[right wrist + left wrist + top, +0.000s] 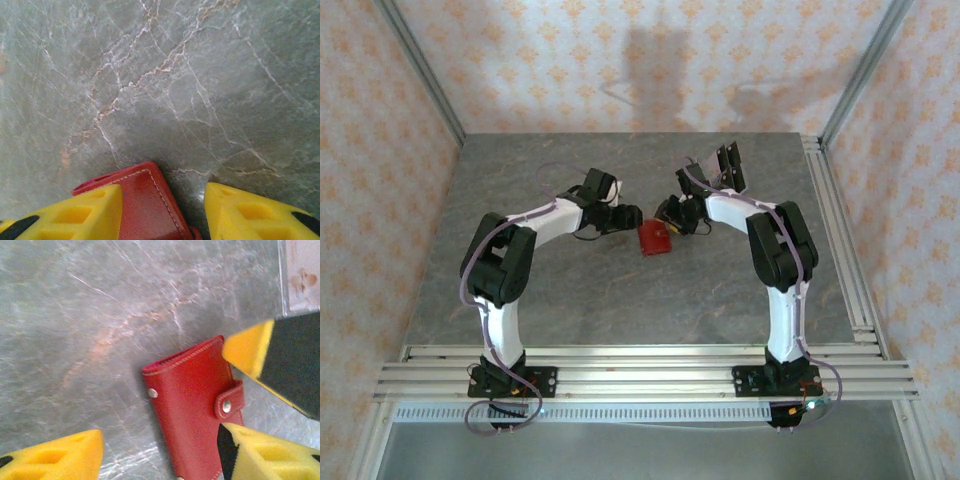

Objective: Put the credit cards into the card holder
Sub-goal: Pick up the card holder from the center of the table.

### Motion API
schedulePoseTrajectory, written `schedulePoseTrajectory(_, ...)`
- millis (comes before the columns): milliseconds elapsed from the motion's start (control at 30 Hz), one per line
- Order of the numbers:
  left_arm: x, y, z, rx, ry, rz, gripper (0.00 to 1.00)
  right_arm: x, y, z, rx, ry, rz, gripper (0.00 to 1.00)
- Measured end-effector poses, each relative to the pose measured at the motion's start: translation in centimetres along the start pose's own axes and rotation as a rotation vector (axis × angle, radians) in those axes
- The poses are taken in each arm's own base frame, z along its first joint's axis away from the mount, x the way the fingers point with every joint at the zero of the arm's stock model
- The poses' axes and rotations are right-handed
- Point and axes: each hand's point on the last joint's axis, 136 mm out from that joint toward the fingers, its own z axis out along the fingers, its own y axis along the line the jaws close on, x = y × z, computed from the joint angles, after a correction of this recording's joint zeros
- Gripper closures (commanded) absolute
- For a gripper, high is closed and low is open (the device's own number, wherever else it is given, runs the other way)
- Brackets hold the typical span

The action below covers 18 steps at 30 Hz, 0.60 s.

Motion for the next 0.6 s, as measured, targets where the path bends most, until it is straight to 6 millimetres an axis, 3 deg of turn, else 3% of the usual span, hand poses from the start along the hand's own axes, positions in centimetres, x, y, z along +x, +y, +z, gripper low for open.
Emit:
schedulePoseTrajectory(267,-1.8,-0.2,-0.2,-0.018,-0.033,-0.001,0.35,1.1,-0.5,-0.1,0.023,0.018,-0.034,0.66)
schedulePoseTrajectory(500,-0.9,0.7,0.7,-0.041,0.006,-0.016,0.35,1.8,-0.4,0.0,0.015,0.045,-0.031,0.99)
schedulePoseTrajectory(600,-0.7,0.9,0.8,-0.046,0.015,-0.019,0.35,2.0,-0.4,0.0,0.009,0.055,-0.033,1.00)
